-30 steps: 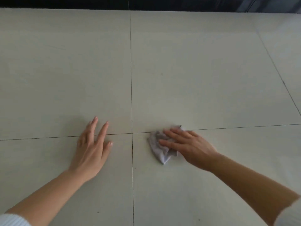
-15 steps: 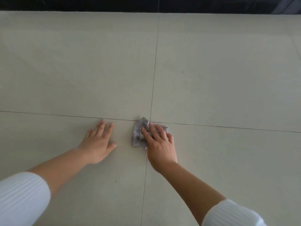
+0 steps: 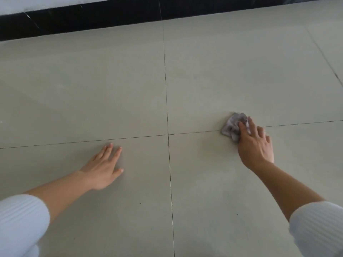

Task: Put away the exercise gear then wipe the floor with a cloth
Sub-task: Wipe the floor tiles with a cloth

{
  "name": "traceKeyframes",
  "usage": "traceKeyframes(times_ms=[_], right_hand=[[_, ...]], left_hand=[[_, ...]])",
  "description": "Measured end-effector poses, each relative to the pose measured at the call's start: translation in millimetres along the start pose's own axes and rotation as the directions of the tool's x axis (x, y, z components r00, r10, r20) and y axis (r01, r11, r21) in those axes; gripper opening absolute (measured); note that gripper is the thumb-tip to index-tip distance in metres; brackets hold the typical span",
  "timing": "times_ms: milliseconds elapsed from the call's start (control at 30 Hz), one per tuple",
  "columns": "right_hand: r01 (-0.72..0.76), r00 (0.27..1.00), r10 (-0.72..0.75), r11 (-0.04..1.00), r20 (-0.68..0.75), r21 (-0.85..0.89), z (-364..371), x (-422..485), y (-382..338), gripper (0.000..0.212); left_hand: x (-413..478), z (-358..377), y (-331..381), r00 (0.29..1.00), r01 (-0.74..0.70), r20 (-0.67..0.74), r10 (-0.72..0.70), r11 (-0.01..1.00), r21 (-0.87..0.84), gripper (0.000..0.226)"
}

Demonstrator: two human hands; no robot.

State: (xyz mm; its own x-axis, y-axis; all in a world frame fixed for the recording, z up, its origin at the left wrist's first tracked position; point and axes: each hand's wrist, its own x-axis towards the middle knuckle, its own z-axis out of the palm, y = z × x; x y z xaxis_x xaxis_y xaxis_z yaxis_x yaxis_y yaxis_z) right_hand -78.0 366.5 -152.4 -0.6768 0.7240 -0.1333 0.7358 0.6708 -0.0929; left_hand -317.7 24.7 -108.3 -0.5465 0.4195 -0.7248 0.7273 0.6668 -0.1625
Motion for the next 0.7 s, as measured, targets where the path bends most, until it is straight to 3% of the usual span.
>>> traceKeyframes(times_ms=[167,233,300,367,433,567,667,700], right_hand=[[-0.374,0.927,0.373,0.914,0.038,0.158,4.5,-15.2,-40.6,0.063],[-0.379,0.924,0.382,0.903,0.03,0.202,10.7,-24.9,-81.8,0.063],[-0.252,0.967,0.256,0.939,0.013,0.233,22.5,-44.0,-130.3,0.062],[-0.025,0.999,0.034,0.967,-0.031,0.254,36.1,-74.6,-180.2,0.062],[0.211,0.977,-0.204,0.947,-0.057,0.243,47.4,-111.1,-220.8,0.063],[0.609,0.784,-0.62,0.773,0.011,0.177,55.1,-147.2,-250.0,0.056],[0.804,0.595,-0.802,0.595,0.046,-0.023,49.7,-113.3,-223.0,0.048],[0.812,0.581,-0.812,0.575,0.046,-0.102,46.5,-95.7,-211.3,0.046]], left_hand=[[3.4,1.5,-25.3,0.996,-0.063,-0.054,0.065,0.997,0.04,0.069],[6.0,2.8,-37.4,0.993,-0.074,-0.093,0.076,0.997,0.03,0.067],[9.5,6.8,-45.6,0.987,-0.095,-0.126,0.097,0.995,0.023,0.067],[13.5,13.0,-51.7,0.979,-0.132,-0.156,0.132,0.991,0.012,0.068],[17.5,18.3,-56.6,0.969,-0.166,-0.19,0.159,0.986,-0.022,0.068],[19.7,26.2,-63.3,0.949,-0.213,-0.258,0.179,0.971,-0.109,0.063],[21.6,33.3,-72.3,0.959,-0.159,-0.264,0.105,0.968,-0.194,0.07],[21.8,35.9,-76.8,0.962,-0.133,-0.264,0.072,0.966,-0.222,0.072]])
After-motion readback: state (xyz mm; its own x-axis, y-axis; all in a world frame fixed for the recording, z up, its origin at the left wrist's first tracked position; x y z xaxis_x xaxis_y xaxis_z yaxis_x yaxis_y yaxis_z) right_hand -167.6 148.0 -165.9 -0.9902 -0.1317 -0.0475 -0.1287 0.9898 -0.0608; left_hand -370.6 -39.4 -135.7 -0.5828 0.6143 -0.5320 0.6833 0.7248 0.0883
